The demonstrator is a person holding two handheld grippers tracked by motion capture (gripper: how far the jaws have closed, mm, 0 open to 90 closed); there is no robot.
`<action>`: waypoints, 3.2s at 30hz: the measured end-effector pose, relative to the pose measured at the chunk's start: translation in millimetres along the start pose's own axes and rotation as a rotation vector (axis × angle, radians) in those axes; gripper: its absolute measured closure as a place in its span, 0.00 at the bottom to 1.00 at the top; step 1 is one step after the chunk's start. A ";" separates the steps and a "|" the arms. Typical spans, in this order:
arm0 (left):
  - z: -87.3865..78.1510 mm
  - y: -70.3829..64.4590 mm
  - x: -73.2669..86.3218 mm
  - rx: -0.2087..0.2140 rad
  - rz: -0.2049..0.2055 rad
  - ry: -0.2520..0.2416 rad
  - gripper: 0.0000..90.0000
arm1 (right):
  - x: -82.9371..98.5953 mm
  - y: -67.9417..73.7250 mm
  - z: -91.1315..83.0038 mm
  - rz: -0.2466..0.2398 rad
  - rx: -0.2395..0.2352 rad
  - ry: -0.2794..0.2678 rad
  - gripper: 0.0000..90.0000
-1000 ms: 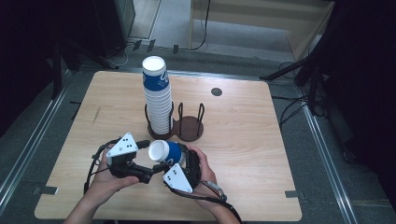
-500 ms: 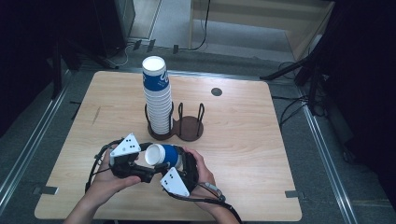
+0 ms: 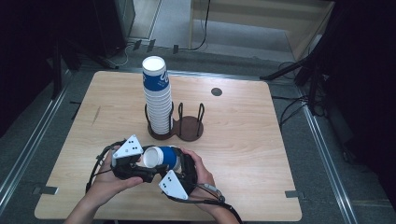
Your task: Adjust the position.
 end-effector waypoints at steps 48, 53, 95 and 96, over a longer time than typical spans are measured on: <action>-19.5 31.9 -22.6 -0.138 -0.018 -0.210 0.30 | 4.2 -24.7 -8.2 0.126 0.088 0.050 0.02; -21.4 33.7 -26.1 -0.147 -0.015 -0.238 0.30 | 6.0 -27.1 -7.4 0.148 0.119 0.055 0.02; -31.4 43.8 -51.3 -0.188 -0.015 -0.586 0.30 | -11.2 -35.7 -9.8 0.468 0.164 0.009 0.16; -31.4 43.8 -51.5 -0.187 -0.017 -0.589 0.30 | -12.1 -36.4 -10.4 0.479 0.164 0.012 0.16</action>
Point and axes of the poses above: each handheld gripper's, and its own axes: z roughly forward along the jaws, x roughly out of its underside, y roughly to its left, the point moved 10 cm from there along z, roughly forward along the jaws, and after that the axes turned 14 degrees about -y, right-handed, at the moved point
